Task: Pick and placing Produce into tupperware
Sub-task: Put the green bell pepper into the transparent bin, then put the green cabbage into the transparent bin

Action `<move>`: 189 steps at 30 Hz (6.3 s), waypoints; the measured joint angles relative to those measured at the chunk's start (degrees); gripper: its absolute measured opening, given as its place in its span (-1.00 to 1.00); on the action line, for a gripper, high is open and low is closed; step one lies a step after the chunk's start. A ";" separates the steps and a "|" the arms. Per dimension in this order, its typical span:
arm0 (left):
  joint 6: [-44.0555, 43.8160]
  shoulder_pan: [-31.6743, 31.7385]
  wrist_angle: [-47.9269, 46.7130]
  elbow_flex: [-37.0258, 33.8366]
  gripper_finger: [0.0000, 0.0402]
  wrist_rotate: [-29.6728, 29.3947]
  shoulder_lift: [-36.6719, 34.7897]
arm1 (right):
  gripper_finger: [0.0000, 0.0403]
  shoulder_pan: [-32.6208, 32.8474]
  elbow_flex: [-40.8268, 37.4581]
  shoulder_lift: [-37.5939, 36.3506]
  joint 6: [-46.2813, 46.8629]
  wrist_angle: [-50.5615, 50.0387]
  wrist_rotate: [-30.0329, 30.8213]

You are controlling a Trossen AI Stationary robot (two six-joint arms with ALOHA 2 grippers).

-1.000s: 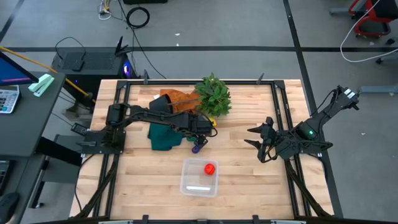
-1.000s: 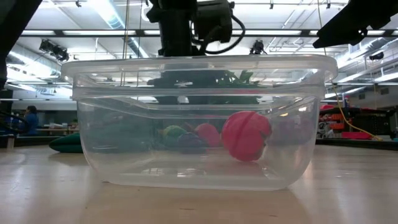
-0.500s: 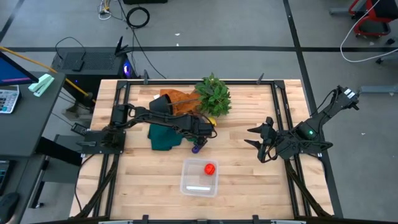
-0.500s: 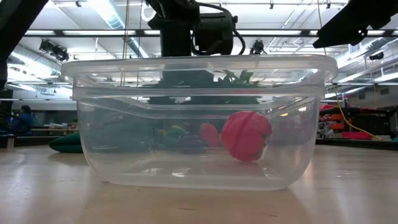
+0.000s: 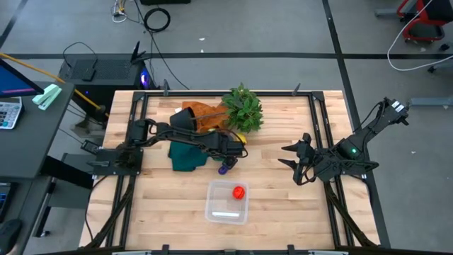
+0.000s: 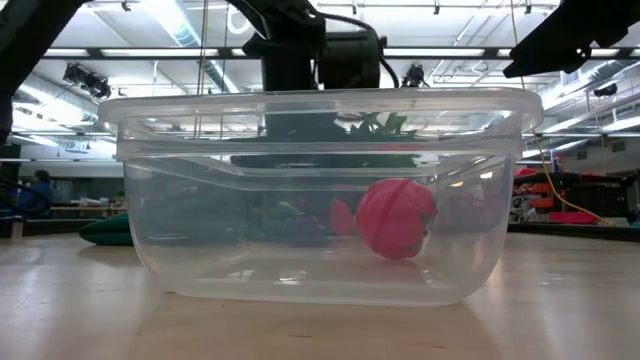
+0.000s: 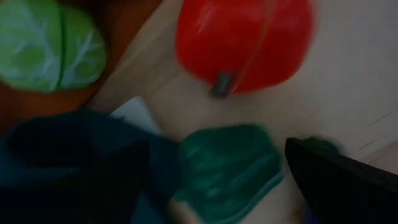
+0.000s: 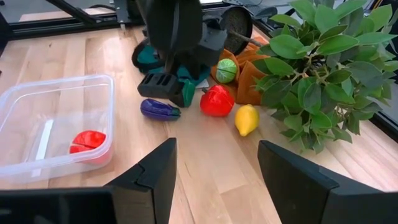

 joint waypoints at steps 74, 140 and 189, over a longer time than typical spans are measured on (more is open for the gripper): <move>13.82 -9.91 -16.33 23.27 0.40 2.16 -1.08 | -0.09 0.02 0.00 -0.03 1.56 -1.48 0.37; -2.44 -24.33 7.85 6.29 0.44 3.67 -0.88 | -0.09 0.12 0.00 14.44 -6.62 28.13 -26.91; 5.33 -10.75 -16.49 7.99 0.39 -10.78 -7.46 | -0.09 0.11 0.00 14.42 -15.82 27.92 -12.81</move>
